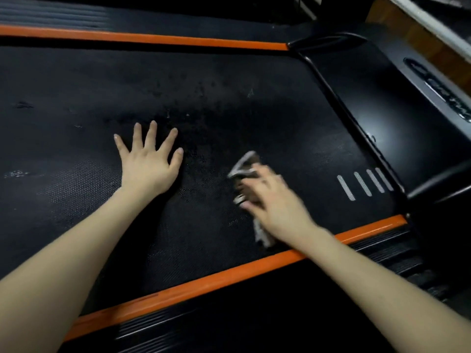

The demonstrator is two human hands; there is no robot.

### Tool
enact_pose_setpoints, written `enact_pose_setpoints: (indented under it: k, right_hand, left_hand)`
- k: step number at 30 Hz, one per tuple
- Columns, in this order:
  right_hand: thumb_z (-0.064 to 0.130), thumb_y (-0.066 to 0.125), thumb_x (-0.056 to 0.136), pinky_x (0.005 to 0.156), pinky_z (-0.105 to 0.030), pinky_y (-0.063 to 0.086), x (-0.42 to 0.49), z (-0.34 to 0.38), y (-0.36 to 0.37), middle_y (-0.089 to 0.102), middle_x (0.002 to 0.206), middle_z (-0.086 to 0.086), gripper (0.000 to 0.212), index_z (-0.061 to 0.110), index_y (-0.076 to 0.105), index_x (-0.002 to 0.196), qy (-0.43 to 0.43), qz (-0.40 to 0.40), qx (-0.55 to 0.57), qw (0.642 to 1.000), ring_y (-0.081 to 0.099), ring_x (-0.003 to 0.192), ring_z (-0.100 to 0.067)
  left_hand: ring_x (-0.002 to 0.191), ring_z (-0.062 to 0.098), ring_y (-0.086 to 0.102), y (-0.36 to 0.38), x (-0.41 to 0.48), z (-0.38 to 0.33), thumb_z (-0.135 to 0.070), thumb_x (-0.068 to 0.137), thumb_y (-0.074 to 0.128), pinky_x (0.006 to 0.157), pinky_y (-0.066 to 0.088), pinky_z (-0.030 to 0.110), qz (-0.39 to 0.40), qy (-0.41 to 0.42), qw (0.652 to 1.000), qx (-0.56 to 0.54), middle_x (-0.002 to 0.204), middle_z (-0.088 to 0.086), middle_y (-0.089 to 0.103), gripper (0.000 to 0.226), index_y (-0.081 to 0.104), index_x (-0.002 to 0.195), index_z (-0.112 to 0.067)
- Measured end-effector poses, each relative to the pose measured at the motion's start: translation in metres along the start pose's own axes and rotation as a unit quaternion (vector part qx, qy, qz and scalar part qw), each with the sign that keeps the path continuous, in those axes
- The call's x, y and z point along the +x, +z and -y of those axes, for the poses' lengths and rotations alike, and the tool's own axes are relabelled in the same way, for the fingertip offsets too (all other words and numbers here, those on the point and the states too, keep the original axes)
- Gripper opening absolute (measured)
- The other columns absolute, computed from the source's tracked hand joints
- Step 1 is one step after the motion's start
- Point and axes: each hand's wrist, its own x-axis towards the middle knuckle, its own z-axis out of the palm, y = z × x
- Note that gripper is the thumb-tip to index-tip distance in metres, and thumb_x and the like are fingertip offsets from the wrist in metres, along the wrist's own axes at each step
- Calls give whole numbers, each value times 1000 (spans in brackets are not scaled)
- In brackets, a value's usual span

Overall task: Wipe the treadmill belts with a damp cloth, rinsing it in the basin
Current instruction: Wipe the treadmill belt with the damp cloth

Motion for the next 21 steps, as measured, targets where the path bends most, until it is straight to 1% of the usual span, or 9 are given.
enact_pose_setpoints:
  k: [3,5,7,10,12,14,16,18,21]
  right_hand:
    - [35,59,89,110,-45,30,-14,-54,-23,27,150,-15,47,15,51,131,117,-31,-9,993,31,135,-37]
    - [31,58,90,112,-44,27,-16,-56,-27,25,151,-13,44,14,51,130,170,-55,1,984,27,138,-35]
    - [26,57,91,114,-43,22,-10,-25,-16,26,151,-14,39,10,54,127,166,-73,18,983,25,139,-36]
    - [25,52,95,118,-39,6,-6,42,12,17,156,-12,42,11,48,134,76,-19,43,996,12,143,-34]
    - [27,49,96,118,-37,-2,-8,69,19,12,157,-9,46,12,42,140,23,0,64,998,2,145,-32]
    - [24,50,96,118,-37,-1,-10,66,18,11,158,-8,48,12,39,142,-19,4,68,998,0,145,-30]
    - [14,56,92,119,-40,7,-17,38,13,15,156,-11,50,11,41,140,-34,-5,48,998,6,144,-32]
    - [3,58,87,117,-44,13,-25,-5,2,18,155,-15,53,9,44,138,9,-19,19,1000,11,143,-38]
    - [10,53,93,117,-40,11,-36,-59,-23,12,157,-13,50,14,39,142,135,-19,-11,991,7,144,-36]
  left_hand:
    - [146,33,-2,-1,-1,-1,-55,96,16,111,-6,61,10,-3,1000,6,159,9,10,57,18,150,-35]
    - [146,33,-3,-1,-1,-3,-55,96,15,112,-6,61,12,-6,1000,5,159,9,9,57,17,150,-35]
    - [146,33,-4,-1,-1,-4,-54,97,15,112,-7,62,14,-7,1000,5,159,10,7,58,16,150,-34]
    - [146,33,-5,0,-2,-4,-54,97,15,112,-7,61,17,-8,1000,3,160,9,7,57,16,150,-34]
    - [146,33,-4,-2,-2,-3,-54,97,16,112,-7,61,16,-6,1000,-3,160,9,7,57,17,150,-35]
    - [146,32,-3,-3,-1,-1,-55,96,15,112,-7,60,15,-5,1000,-4,159,8,8,57,17,150,-36]
    - [146,31,-3,-3,-1,0,-56,96,15,113,-7,60,16,-1,1000,-3,159,8,9,58,18,150,-36]
    - [146,31,-2,-2,-1,0,-56,96,16,112,-6,60,13,0,1000,-3,159,8,10,58,19,150,-35]
    - [146,32,-2,-1,-1,-1,-56,96,15,112,-6,60,12,-1,1000,1,159,8,10,58,18,150,-35]
